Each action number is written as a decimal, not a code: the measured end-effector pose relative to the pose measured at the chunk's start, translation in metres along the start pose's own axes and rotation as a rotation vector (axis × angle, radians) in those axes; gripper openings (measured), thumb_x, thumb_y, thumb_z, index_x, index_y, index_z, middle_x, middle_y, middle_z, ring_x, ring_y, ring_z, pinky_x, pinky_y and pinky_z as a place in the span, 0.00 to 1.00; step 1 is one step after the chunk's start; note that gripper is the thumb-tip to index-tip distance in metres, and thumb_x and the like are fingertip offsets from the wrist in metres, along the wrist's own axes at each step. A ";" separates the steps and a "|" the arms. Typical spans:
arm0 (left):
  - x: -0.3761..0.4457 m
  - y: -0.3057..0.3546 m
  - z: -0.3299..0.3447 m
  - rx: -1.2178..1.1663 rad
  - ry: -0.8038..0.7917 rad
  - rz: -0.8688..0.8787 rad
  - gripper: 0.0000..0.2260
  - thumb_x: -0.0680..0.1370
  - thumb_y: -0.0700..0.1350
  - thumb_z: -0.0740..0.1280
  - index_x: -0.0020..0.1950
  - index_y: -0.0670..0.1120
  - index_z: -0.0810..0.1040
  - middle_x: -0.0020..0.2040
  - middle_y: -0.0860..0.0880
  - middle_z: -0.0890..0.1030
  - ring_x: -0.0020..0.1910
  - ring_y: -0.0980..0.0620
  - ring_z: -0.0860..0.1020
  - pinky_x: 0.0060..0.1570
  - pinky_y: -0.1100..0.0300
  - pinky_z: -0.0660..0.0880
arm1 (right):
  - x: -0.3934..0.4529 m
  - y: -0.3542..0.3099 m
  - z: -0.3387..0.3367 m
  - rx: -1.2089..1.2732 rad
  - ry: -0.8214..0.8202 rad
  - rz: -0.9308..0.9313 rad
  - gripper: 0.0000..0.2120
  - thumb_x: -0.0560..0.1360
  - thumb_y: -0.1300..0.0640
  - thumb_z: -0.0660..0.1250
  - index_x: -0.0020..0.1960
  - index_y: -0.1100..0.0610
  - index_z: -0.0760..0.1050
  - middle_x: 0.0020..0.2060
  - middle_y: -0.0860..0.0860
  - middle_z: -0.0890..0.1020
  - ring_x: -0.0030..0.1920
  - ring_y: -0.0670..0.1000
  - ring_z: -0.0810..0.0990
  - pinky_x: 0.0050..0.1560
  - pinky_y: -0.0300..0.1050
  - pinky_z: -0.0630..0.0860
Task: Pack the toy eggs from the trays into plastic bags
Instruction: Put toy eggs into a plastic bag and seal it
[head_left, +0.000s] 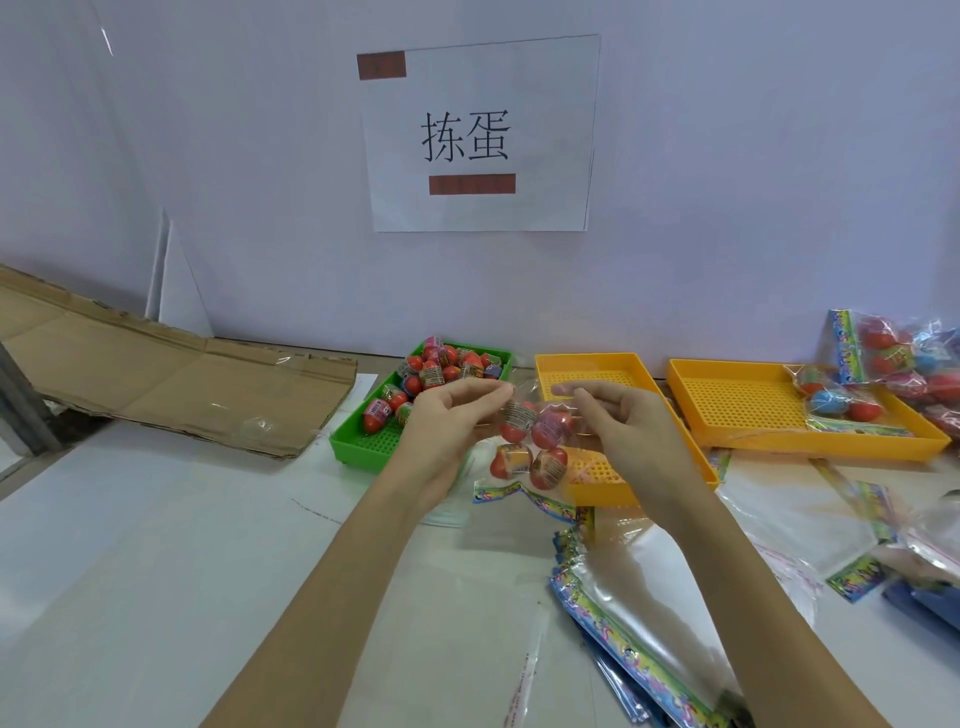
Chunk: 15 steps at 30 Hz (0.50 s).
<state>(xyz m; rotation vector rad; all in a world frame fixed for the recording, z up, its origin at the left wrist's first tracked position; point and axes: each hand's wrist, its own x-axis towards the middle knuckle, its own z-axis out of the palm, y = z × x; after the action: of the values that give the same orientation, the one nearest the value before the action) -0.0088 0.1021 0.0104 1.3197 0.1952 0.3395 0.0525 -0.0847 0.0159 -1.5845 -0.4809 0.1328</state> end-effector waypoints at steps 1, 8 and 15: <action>0.000 0.001 0.000 -0.020 0.014 0.001 0.04 0.79 0.37 0.72 0.52 0.37 0.85 0.43 0.45 0.86 0.39 0.54 0.84 0.40 0.64 0.80 | 0.000 -0.001 -0.001 0.016 0.006 0.006 0.09 0.84 0.59 0.64 0.57 0.59 0.83 0.43 0.50 0.89 0.43 0.48 0.88 0.40 0.36 0.82; 0.000 -0.003 0.001 0.257 0.102 0.180 0.03 0.79 0.37 0.73 0.51 0.38 0.85 0.42 0.43 0.86 0.40 0.51 0.85 0.41 0.60 0.82 | 0.000 -0.002 -0.002 -0.037 0.051 -0.009 0.06 0.81 0.58 0.70 0.48 0.59 0.85 0.40 0.51 0.88 0.42 0.48 0.87 0.38 0.40 0.83; 0.001 -0.001 -0.005 0.245 0.087 0.233 0.03 0.79 0.38 0.74 0.51 0.41 0.86 0.41 0.44 0.87 0.40 0.48 0.85 0.40 0.56 0.84 | 0.002 -0.001 -0.015 -0.046 0.098 -0.004 0.05 0.78 0.57 0.74 0.49 0.59 0.87 0.37 0.53 0.86 0.37 0.48 0.85 0.42 0.44 0.85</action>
<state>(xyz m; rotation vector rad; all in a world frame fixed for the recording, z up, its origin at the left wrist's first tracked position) -0.0088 0.1065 0.0083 1.5755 0.1595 0.5854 0.0597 -0.0977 0.0181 -1.6273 -0.4128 0.0411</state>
